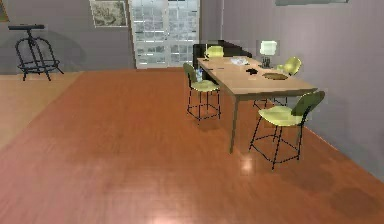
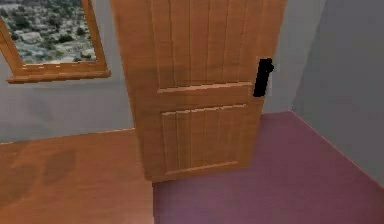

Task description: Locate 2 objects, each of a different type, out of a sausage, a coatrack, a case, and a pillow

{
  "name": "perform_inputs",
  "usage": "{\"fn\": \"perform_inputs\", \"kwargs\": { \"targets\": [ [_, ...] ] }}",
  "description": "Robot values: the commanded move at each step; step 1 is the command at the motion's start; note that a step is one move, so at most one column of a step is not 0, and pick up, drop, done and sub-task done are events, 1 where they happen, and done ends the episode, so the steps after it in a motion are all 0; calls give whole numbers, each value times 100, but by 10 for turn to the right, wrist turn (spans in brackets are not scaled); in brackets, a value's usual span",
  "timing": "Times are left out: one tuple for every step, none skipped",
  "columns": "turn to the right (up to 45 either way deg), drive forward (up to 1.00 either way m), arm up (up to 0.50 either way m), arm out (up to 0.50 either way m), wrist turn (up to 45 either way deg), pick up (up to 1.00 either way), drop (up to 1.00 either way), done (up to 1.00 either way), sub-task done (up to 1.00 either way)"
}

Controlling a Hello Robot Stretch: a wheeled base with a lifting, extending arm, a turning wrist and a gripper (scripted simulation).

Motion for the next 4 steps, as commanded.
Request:
{"fn": "perform_inputs", "kwargs": {
  "targets": [
    [0, 35, 0, 0, 0, 0, 0, 0, 0],
    [-150, 0, 0, 0, 0, 0, 0, 0, 0],
    [0, 100, 0, 0, 0, 0, 0, 0, 0],
    [0, 85, 0, 0, 0, 0, 0, 0, 0]
  ]
}}
